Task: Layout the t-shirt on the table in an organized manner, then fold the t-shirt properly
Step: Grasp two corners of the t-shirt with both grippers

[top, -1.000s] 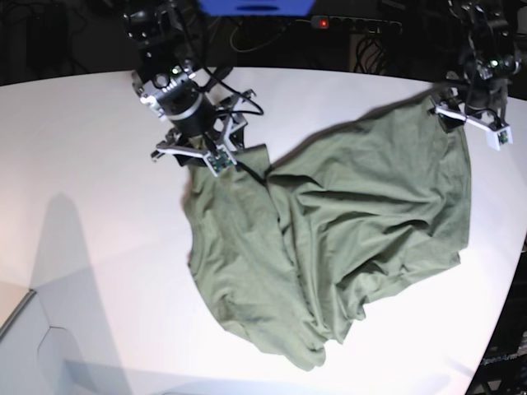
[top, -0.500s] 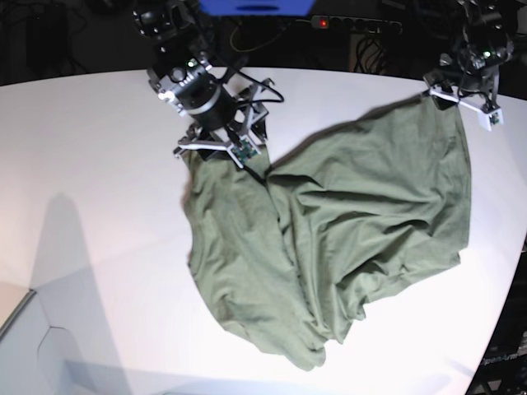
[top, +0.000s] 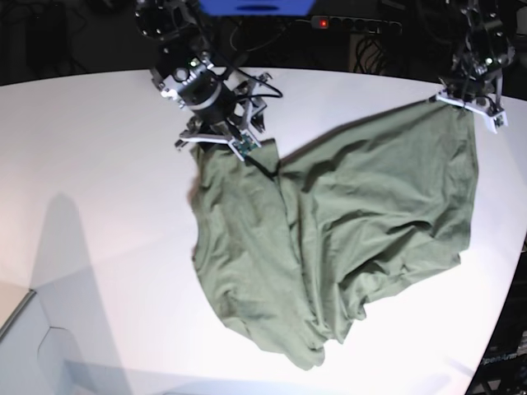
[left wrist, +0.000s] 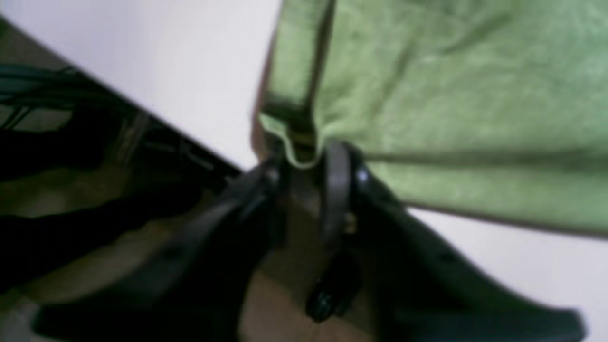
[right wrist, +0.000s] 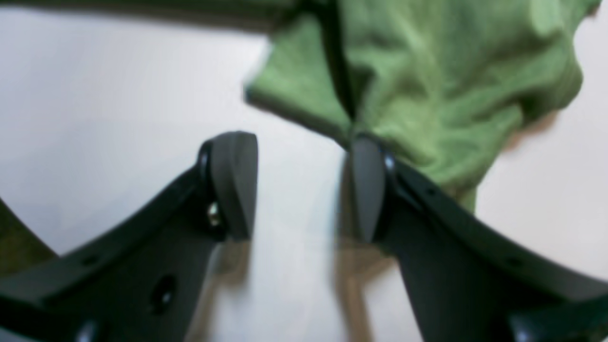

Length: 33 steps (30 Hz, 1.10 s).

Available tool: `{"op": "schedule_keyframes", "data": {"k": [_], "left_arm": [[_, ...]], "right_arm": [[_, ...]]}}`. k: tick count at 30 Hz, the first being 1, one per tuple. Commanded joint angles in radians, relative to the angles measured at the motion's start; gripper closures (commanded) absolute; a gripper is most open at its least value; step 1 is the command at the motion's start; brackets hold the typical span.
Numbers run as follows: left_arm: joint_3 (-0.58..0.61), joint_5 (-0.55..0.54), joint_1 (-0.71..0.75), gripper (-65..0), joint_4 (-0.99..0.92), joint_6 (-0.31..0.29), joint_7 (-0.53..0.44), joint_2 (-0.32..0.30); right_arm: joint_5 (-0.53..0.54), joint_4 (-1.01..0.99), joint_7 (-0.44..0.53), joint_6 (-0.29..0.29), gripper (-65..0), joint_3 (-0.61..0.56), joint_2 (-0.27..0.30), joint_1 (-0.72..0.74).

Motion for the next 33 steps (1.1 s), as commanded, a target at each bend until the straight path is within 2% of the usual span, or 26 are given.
{"op": "schedule_keyframes", "data": {"k": [1, 5, 9, 15, 27, 29, 33], "left_arm": [[0.010, -0.010, 0.004, -7.4, -0.003, 0.000, 0.041, 0.000], [0.015, -0.018, 0.005, -6.4, 0.019, 0.000, 0.041, 0.000], [0.007, -0.015, 0.001, 0.0, 0.062, 0.000, 0.041, 0.019], [0.005, -0.015, -0.002, -0.3, 0.108, 0.000, 0.041, 0.028], [0.004, -0.015, -0.002, -0.3, 0.178, 0.000, 0.046, 0.022], [0.004, -0.015, -0.002, -0.3, 0.180, 0.000, 0.044, 0.020], [-0.062, -0.017, -0.018, -0.3, 0.221, 0.000, 0.049, 0.022]], "right_arm": [[0.007, 0.012, 0.026, -0.002, -32.8, -0.015, -0.008, 0.008], [0.007, 0.016, 0.026, -0.002, -32.8, -0.044, -0.008, 0.008], [0.007, 0.012, 0.026, -0.002, -32.8, -0.073, -0.008, 0.011], [0.007, -0.028, 0.026, -0.002, -32.9, -0.068, -0.034, 0.071], [0.007, -0.225, 0.027, -0.002, -31.9, -0.067, -0.036, 0.178], [0.007, -0.237, 0.027, -0.002, -27.3, -0.067, -0.036, 0.181], [0.002, -0.238, 0.023, -0.004, -2.7, -0.064, -0.034, 0.181]]}}
